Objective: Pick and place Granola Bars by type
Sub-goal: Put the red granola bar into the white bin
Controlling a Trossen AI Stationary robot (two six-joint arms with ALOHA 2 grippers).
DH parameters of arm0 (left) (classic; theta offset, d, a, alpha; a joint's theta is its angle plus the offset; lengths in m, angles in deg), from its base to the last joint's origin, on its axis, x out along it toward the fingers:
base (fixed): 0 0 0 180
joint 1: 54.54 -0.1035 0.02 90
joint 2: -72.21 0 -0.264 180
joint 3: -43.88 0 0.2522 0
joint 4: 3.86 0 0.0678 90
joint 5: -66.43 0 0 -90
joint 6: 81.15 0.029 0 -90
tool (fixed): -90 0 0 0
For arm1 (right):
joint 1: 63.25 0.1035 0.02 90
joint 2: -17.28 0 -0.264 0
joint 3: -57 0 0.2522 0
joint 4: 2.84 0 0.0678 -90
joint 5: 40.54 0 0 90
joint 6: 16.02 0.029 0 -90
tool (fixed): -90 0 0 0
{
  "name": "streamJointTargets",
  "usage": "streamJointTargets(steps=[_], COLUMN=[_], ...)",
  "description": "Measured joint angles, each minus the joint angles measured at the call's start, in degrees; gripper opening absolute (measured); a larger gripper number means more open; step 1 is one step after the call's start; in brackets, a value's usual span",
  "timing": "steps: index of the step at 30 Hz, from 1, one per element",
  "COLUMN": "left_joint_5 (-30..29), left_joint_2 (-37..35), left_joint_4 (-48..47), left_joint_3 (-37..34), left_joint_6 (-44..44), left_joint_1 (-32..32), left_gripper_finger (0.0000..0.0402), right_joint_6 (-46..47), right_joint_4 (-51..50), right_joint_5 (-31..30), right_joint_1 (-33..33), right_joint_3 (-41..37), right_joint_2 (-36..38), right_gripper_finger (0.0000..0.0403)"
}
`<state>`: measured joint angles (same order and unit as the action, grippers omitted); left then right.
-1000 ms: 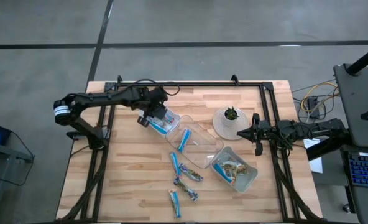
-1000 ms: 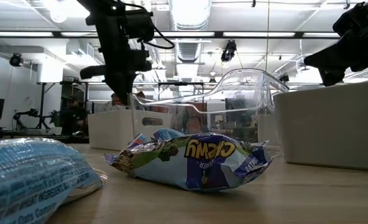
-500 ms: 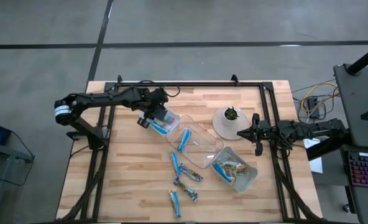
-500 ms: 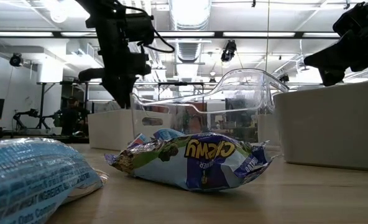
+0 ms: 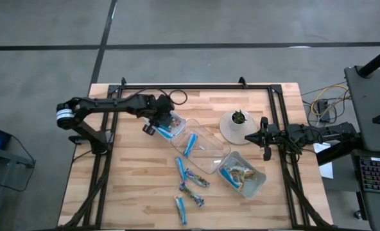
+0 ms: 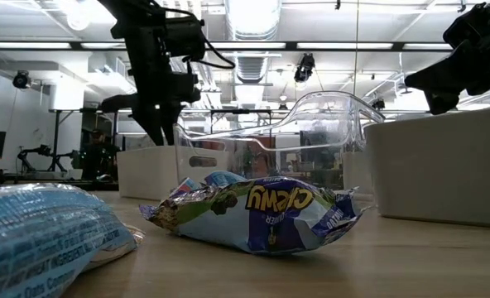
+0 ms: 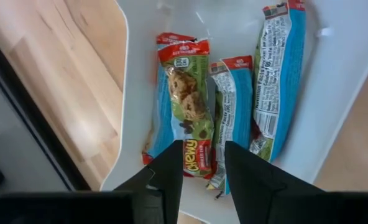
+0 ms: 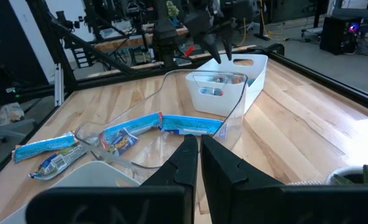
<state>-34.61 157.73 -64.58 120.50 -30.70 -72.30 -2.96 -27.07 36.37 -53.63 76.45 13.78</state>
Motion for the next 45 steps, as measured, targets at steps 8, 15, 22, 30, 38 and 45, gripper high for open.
streamJointTargets(steps=[8,15,22,30,38,45], left_joint_5=[-4.8,-5.2,-0.5,10.0,14.2,14.4], left_joint_2=[-1.3,-3.1,-6.0,-8.8,-8.1,-4.8], left_joint_4=[-4.7,-10.1,-11.6,-9.1,-4.6,0.5], left_joint_3=[2.1,5.3,7.4,8.3,8.3,8.2], left_joint_6=[-1.2,-9.1,-15.6,-23.4,-21.4,-17.1], left_joint_1=[2.9,5.3,10.9,21.1,31.8,39.1], left_gripper_finger=[0.0075,0.0005,0.0000,0.0000,0.0000,0.0000], right_joint_6=[0.0,0.0,0.0,0.0,0.0,0.0], right_joint_4=[0.0,0.0,0.0,0.0,0.0,0.0], right_joint_5=[0.0,0.0,-0.1,0.0,0.0,0.0], right_joint_1=[0.0,0.0,0.0,0.0,0.0,0.0], right_joint_3=[0.0,0.0,0.0,0.0,0.0,0.0], right_joint_2=[0.0,0.0,0.0,0.0,0.0,0.0], right_gripper_finger=[0.0013,0.0013,0.0013,0.0013,0.0013,0.0013])
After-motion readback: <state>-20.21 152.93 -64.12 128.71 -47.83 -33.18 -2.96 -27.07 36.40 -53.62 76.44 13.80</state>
